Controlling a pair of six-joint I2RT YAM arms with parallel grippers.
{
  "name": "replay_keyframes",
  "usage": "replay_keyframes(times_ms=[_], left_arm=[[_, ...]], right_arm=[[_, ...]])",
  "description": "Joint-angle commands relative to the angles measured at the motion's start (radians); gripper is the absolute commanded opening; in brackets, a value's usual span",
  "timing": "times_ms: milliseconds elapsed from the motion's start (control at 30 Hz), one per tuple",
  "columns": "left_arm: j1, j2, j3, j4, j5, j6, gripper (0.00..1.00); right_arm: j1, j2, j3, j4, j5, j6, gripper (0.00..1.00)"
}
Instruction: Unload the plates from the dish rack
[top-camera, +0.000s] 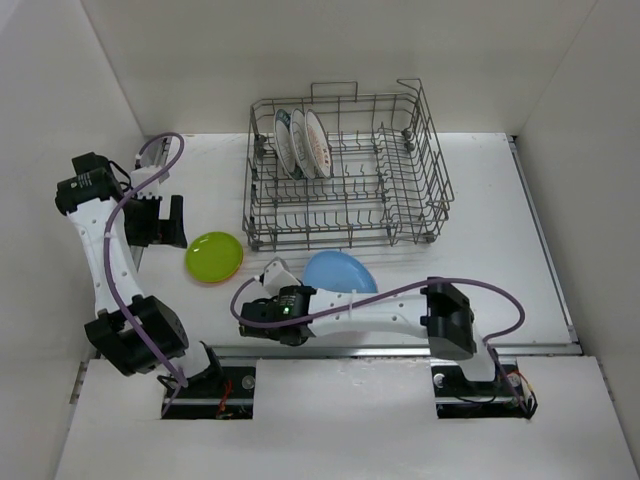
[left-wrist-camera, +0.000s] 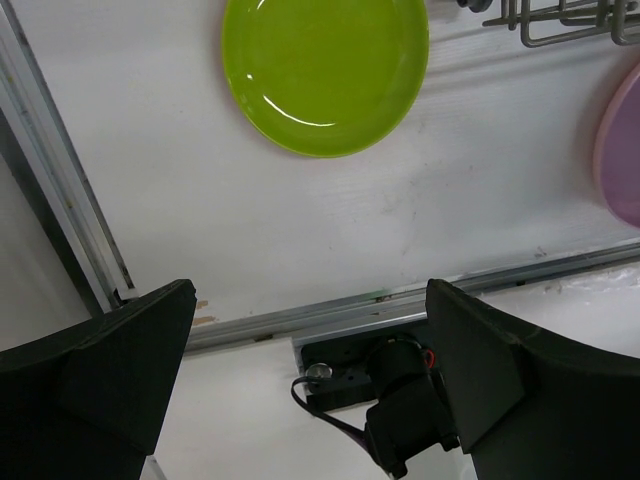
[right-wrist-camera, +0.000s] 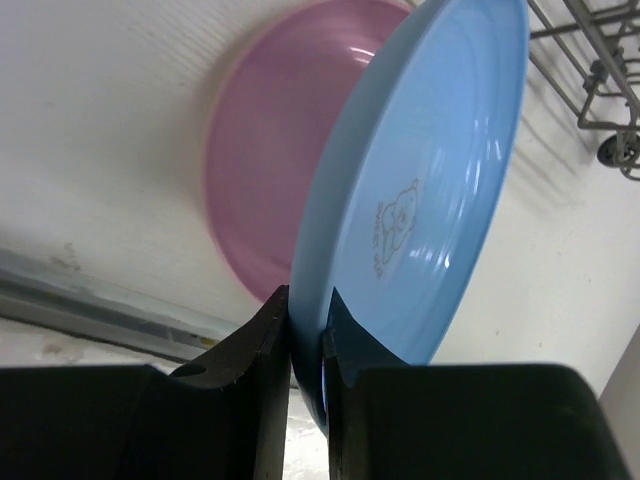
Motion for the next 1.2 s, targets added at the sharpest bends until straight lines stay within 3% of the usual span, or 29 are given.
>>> replay_keyframes(times_ms=[0, 67, 133, 167, 267, 300, 333, 467, 600, 733, 767, 867, 900, 1033, 1167], left_arm=[[0.000, -0.057, -0.003, -0.033, 0.001, 0.020, 1.00], [0.000, -0.057, -0.003, -0.033, 0.001, 0.020, 1.00], [0.000, -0.057, -0.003, -0.033, 0.001, 0.020, 1.00], [0.000, -0.057, -0.003, -0.033, 0.001, 0.020, 1.00], [0.000, -0.066, -0.003, -0.033, 0.001, 0.020, 1.00], [0.000, -0.066, -0.003, -0.033, 0.001, 0.029, 1.00], [0.000, -0.066, -0.003, -0.033, 0.001, 0.029, 1.00], [0.000, -0.075, 0.006, -0.046, 0.024, 0.029, 1.00], [0.000, -0.043, 0.110, -0.142, 0.098, 0.071, 1.00], [-0.018, -0.043, 0.216, -0.185, 0.147, 0.083, 1.00], [-0.050, -0.034, 0.235, -0.185, 0.156, 0.083, 1.00], [-0.145, -0.024, 0.319, -0.185, 0.214, 0.068, 1.00], [-0.170, -0.015, 0.354, -0.197, 0.237, 0.052, 1.00], [-0.340, 0.015, 0.409, -0.060, 0.204, -0.073, 1.00], [-0.536, 0.136, 0.521, 0.068, 0.008, -0.150, 1.00]], right_arm=[[-0.037, -0.045, -0.054, -0.022, 0.043, 0.056, 0.02], [-0.037, -0.045, -0.092, 0.094, 0.027, -0.039, 0.07], [-0.048, -0.045, -0.103, 0.150, -0.022, -0.100, 0.20], [-0.048, -0.045, -0.103, 0.184, -0.070, -0.116, 0.42], [-0.048, -0.045, -0.103, 0.195, -0.104, -0.141, 0.72], [-0.048, -0.056, -0.103, 0.195, -0.104, -0.141, 0.91], [-0.048, -0.071, -0.076, 0.180, -0.104, -0.141, 1.00], [-0.048, -0.119, 0.022, 0.131, -0.079, -0.150, 1.00], [-0.069, -0.180, 0.133, 0.121, -0.092, -0.159, 1.00], [-0.140, -0.329, 0.117, 0.285, -0.205, -0.203, 1.00], [-0.205, -0.370, 0.078, 0.425, -0.290, -0.204, 1.00], [-0.356, -0.496, -0.090, 0.679, -0.441, -0.188, 1.00], [-0.456, -0.507, -0.129, 0.712, -0.487, -0.175, 1.00], [-0.644, -0.454, -0.056, 0.729, -0.468, -0.153, 1.00], [-0.816, -0.392, 0.070, 0.695, -0.425, -0.153, 1.00]])
